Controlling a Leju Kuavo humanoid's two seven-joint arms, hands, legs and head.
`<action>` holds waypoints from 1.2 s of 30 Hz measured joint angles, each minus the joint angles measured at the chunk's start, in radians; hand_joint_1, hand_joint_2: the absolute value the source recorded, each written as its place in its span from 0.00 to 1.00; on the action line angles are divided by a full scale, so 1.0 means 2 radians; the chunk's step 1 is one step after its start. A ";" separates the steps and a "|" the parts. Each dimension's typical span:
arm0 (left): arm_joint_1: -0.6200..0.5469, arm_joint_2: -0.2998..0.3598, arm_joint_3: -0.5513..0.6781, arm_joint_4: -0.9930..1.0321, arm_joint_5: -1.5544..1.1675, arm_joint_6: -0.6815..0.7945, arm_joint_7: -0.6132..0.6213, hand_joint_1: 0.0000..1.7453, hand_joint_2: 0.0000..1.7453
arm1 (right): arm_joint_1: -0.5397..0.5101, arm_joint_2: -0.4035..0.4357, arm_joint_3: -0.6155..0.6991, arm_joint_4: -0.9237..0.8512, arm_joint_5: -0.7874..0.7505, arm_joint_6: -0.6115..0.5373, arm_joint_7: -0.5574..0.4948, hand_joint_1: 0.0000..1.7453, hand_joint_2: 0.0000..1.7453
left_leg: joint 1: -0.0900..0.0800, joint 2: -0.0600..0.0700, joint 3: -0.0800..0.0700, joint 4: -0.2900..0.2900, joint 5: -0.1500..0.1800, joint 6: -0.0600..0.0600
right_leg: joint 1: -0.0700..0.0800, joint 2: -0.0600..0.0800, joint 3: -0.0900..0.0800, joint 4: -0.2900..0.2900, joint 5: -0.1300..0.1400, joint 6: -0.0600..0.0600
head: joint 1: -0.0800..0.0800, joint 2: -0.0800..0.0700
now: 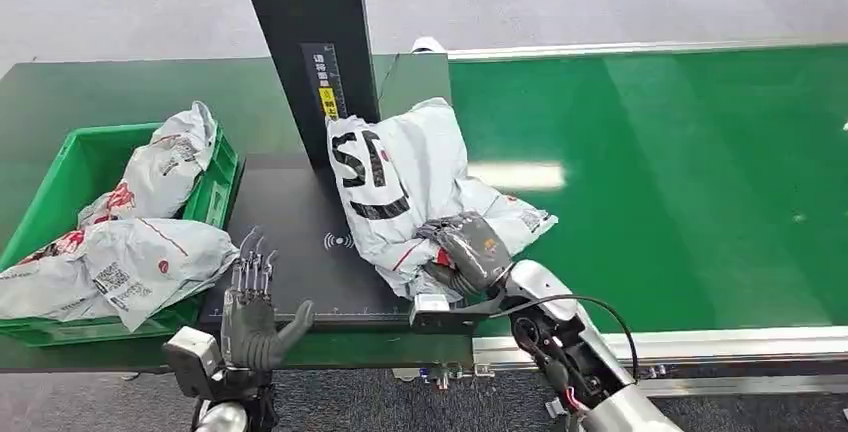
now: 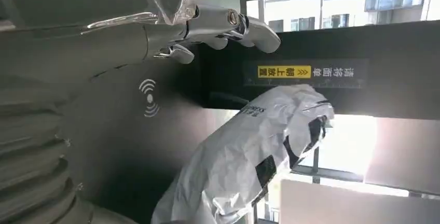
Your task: Moved the parcel from conveyor to table for the left to box.
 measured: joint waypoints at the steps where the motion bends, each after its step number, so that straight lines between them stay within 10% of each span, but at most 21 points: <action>1: 0.001 0.000 0.001 -0.002 -0.002 0.003 0.000 0.00 1.00 | -0.004 0.000 0.004 0.006 -0.002 0.002 0.001 0.93 1.00 | 0.000 0.000 0.000 0.000 0.000 0.000 | 0.000 0.000 0.000 0.000 0.000 0.000 | 0.000 0.000; 33: 0.027 0.002 0.000 -0.130 -0.078 0.067 -0.006 0.00 1.00 | -0.040 0.046 0.106 0.091 -0.078 0.119 -0.050 0.95 1.00 | 0.000 0.000 0.000 0.000 0.000 0.000 | 0.000 0.000 0.000 0.000 0.000 0.000 | 0.000 0.000; 34: 0.030 0.002 0.000 -0.134 -0.078 0.068 -0.006 0.00 1.00 | -0.040 0.047 0.108 0.092 -0.078 0.119 -0.049 0.87 1.00 | 0.000 0.000 0.000 0.000 0.000 0.000 | 0.000 0.000 0.000 0.000 0.000 0.000 | 0.000 0.000; 36: 0.033 0.002 0.000 -0.139 -0.078 0.068 -0.006 0.00 1.00 | -0.041 0.047 0.110 0.096 -0.078 0.118 -0.049 0.00 1.00 | 0.000 0.000 0.000 0.000 0.000 0.000 | 0.000 0.000 0.000 0.000 0.000 0.000 | 0.000 0.000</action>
